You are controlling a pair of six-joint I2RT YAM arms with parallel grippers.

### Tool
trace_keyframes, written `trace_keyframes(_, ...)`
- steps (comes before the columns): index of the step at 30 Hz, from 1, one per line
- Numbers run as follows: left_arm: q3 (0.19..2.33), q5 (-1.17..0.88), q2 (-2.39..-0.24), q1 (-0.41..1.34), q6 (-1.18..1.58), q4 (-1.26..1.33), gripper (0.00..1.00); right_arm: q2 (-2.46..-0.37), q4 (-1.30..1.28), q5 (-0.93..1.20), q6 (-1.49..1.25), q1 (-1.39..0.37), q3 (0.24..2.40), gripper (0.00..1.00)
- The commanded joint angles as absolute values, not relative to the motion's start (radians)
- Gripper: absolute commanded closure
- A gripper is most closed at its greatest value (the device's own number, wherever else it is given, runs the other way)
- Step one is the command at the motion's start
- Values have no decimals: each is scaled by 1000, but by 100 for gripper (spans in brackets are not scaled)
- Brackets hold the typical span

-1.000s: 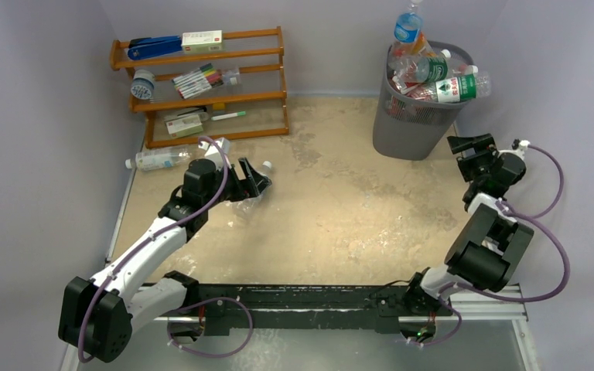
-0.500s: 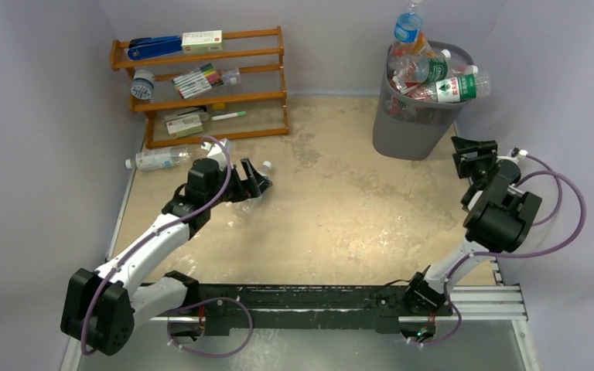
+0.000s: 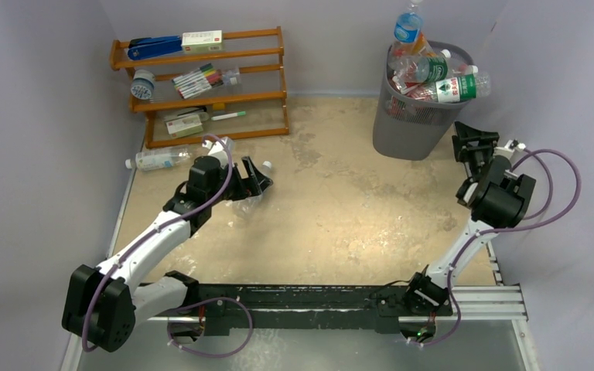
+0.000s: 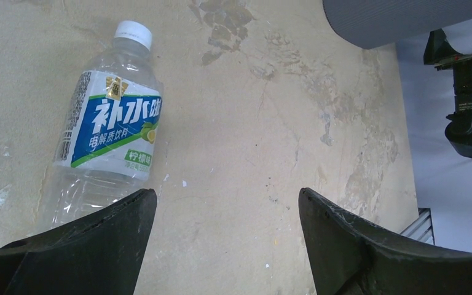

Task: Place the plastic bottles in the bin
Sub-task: Adjust the trash bin at the center of the board.

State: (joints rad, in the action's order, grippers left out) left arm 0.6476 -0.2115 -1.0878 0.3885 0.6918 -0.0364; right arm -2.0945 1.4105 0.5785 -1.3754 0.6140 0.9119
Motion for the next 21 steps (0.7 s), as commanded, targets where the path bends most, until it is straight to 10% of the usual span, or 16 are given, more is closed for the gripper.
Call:
trace_keyframes(1,704,-203,-1093,393,663,-10,14,-2143,1465,588,-1463,575,1013,23)
trace_keyframes(21,684,-204,-1058,393,674,-25,13,-2051,1433,595,-1300,363,875,24)
